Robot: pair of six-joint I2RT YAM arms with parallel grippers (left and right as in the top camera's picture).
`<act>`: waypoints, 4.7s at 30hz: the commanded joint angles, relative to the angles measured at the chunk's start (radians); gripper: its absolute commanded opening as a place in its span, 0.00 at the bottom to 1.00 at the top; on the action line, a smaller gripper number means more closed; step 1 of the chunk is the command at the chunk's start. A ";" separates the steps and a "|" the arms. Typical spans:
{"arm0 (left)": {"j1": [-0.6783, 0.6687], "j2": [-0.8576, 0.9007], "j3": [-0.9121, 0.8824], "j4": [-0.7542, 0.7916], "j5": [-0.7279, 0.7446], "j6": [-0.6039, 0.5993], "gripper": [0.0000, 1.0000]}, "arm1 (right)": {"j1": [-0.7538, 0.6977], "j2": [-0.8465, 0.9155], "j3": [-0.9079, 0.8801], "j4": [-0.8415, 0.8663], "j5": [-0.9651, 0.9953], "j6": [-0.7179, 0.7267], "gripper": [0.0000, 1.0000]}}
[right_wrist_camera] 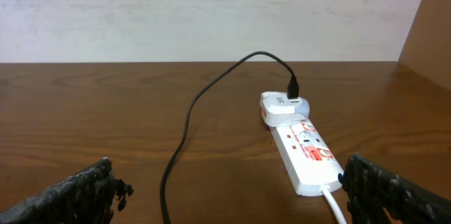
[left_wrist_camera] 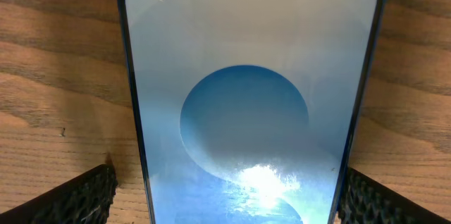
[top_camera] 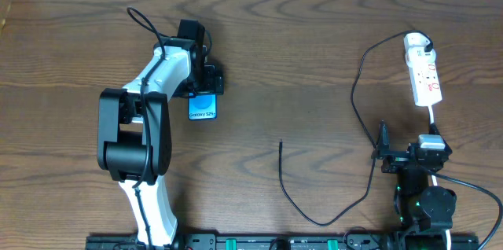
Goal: Plug charger to phone and switch on socket
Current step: 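Close the left gripper on the phone's bottom edge, then lift the phone with the left gripper and tilt it upright toward center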
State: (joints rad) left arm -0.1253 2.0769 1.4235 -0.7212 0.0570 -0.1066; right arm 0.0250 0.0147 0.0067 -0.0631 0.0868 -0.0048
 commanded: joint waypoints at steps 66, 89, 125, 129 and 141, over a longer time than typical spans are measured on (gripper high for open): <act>0.000 -0.101 0.015 -0.052 0.013 0.009 0.08 | 0.009 -0.008 -0.001 -0.002 0.008 -0.008 0.99; 0.000 -0.205 0.015 -0.077 0.855 -0.304 0.07 | 0.009 -0.008 -0.001 -0.002 0.008 -0.008 0.99; 0.001 -0.205 0.015 -0.070 1.440 -1.254 0.07 | 0.009 -0.008 -0.001 -0.002 0.008 -0.008 0.99; 0.001 -0.205 0.015 -0.070 1.439 -1.260 0.08 | 0.009 -0.008 -0.001 -0.002 0.008 -0.008 0.99; 0.002 -0.205 0.015 -0.070 1.439 -1.261 0.07 | 0.009 -0.008 -0.001 -0.002 0.008 -0.008 0.99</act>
State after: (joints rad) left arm -0.1253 1.9087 1.4261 -0.7883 1.4387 -1.3586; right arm 0.0250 0.0143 0.0067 -0.0631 0.0868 -0.0048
